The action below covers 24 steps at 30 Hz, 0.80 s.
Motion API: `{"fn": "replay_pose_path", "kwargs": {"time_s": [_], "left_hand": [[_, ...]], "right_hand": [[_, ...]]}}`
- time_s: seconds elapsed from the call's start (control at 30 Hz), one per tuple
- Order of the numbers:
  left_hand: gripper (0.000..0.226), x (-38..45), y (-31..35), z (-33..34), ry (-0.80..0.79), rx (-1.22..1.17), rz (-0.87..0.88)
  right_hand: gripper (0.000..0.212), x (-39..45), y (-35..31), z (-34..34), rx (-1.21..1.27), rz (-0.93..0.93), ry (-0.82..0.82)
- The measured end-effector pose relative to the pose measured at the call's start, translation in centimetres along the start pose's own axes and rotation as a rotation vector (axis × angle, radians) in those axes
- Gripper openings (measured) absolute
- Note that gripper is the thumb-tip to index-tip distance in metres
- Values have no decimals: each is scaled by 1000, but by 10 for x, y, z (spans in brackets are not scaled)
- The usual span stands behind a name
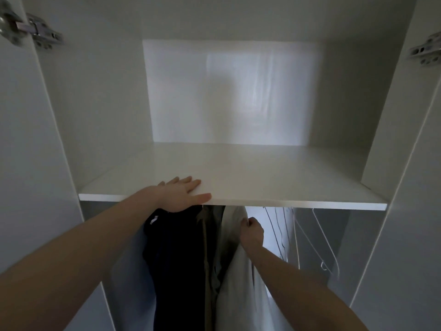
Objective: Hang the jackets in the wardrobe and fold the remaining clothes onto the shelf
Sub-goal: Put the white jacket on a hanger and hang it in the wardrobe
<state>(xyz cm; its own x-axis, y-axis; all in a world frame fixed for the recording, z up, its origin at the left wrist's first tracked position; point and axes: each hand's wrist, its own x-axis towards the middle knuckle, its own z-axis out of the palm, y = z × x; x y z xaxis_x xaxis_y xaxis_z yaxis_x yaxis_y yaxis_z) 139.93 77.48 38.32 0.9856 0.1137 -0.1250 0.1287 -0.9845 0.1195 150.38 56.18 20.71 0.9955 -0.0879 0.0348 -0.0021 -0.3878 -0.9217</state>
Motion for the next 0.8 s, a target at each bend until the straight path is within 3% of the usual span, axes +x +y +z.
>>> {"fn": "replay_pose_path", "kwargs": {"time_s": [0.4, 0.63, 0.8], "left_hand": [[99, 2, 1, 3, 24, 9, -4], [92, -3, 3, 5, 54, 28, 4], [93, -5, 4, 4, 63, 37, 6]], "right_hand": [[30, 5, 24, 27, -270, 0, -169], [23, -5, 19, 16, -466, 32, -322], [28, -21, 33, 6, -539, 39, -335]]}}
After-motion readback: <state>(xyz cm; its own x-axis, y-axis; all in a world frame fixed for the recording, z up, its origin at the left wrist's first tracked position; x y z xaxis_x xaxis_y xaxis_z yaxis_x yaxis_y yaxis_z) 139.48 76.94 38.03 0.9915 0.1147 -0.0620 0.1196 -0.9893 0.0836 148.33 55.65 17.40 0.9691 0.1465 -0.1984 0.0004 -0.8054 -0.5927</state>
